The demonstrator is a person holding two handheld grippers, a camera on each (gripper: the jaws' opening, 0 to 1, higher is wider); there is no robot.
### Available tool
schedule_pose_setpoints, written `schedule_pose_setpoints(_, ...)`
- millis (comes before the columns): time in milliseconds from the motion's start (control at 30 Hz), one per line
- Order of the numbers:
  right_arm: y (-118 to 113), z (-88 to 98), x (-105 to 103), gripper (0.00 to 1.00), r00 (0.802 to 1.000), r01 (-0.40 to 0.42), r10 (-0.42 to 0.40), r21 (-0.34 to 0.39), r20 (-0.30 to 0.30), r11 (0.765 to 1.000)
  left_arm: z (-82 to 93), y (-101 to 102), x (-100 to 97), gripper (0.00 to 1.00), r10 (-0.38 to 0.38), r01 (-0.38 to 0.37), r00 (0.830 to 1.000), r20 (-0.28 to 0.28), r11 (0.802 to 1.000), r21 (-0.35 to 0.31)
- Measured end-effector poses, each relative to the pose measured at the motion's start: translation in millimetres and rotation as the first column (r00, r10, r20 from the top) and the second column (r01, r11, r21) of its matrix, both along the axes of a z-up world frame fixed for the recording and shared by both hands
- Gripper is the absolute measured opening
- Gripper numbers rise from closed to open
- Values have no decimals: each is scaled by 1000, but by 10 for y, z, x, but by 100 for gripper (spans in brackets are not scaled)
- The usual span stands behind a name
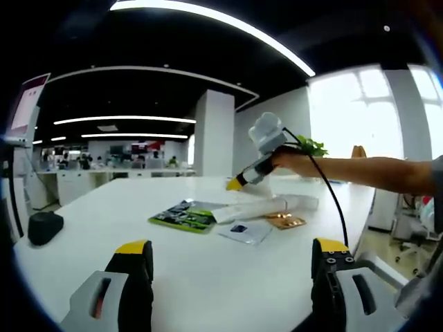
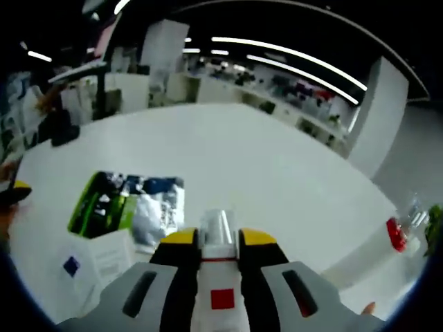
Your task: Arrange the skincare products in the storage area until every visible bottle or jar stands upright without overlapping.
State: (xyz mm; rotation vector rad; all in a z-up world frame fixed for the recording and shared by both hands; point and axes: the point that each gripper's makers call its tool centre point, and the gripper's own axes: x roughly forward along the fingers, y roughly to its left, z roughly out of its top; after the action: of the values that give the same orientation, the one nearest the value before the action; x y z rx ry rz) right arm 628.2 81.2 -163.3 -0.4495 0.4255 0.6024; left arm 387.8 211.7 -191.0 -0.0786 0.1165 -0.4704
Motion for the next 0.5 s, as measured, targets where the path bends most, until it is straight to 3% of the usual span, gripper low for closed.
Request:
schedule_pose_setpoints(167, 5, 143, 50, 21, 998, 17, -24, 110, 58, 994, -2, 0, 0, 98, 0, 0, 1000, 0, 1000, 3)
schedule_pose_setpoints(300, 23, 238, 34, 21, 996, 7, -26, 228, 82, 974, 1, 0, -1, 98, -1, 1, 1000, 1, 1000, 1)
schedule_pose_setpoints(500, 148, 456, -206, 21, 993, -78, 34, 423, 112, 903, -5, 0, 6, 98, 3, -3, 1000, 0, 1000, 7)
